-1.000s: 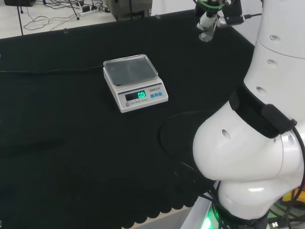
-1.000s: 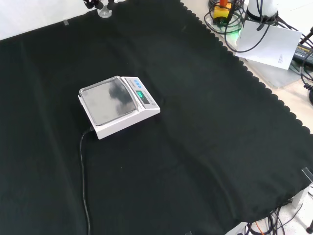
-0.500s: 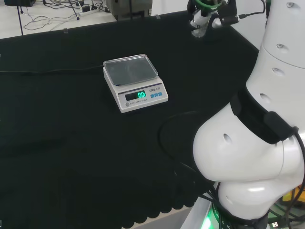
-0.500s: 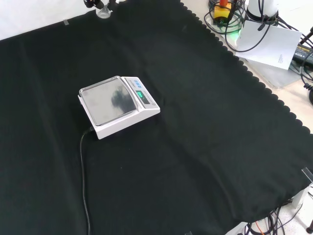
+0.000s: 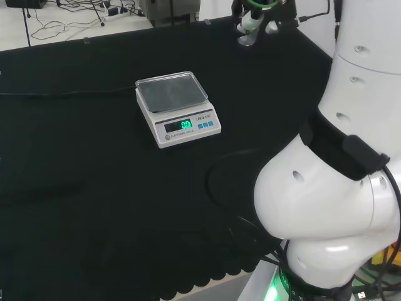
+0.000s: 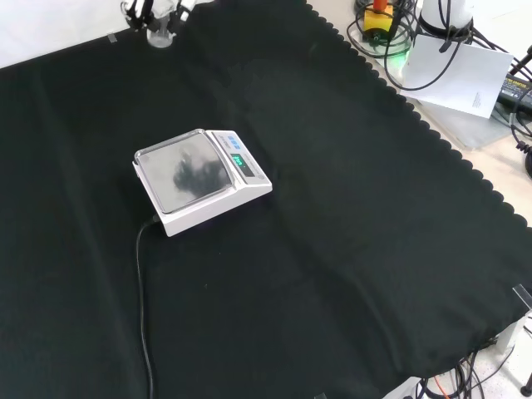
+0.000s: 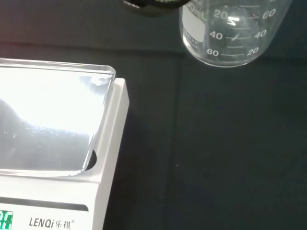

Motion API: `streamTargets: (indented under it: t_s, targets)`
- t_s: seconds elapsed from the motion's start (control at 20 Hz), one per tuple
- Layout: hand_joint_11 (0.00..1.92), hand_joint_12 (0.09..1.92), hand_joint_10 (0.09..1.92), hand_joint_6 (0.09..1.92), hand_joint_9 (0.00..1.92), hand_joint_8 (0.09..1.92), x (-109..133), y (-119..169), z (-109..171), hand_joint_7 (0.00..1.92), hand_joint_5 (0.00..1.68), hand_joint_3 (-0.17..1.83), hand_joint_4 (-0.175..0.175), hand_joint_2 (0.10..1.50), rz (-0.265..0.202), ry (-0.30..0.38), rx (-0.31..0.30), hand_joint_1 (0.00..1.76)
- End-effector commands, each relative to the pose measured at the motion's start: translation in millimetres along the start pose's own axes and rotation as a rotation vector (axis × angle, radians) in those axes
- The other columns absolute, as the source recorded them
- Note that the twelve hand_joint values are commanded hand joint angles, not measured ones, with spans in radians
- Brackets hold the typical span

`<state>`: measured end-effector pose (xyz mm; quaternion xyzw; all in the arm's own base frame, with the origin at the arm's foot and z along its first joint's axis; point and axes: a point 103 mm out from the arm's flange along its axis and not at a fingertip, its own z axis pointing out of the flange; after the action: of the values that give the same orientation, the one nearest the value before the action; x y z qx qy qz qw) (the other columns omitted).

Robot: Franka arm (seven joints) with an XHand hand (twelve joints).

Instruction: Put the beaker on the electronic balance.

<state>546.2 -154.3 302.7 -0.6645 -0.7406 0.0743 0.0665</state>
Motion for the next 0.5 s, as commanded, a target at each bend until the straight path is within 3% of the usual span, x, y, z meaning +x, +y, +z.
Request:
streamTargets:
  t_s: [0.05, 0.5]
  targets:
    - [1.09, 0.78, 0.75, 1.2, 1.06, 0.88, 35.7, 82.5, 32.8, 0.82, 0.85, 0.0, -0.175, 1.18, -0.142, 0.062, 0.12, 1.13]
    - [1.09, 0.78, 0.75, 1.19, 1.07, 0.87, 68.0, 109.3, 44.4, 0.83, 0.86, 0.0, -0.175, 1.18, -0.239, 0.053, 0.145, 1.13]
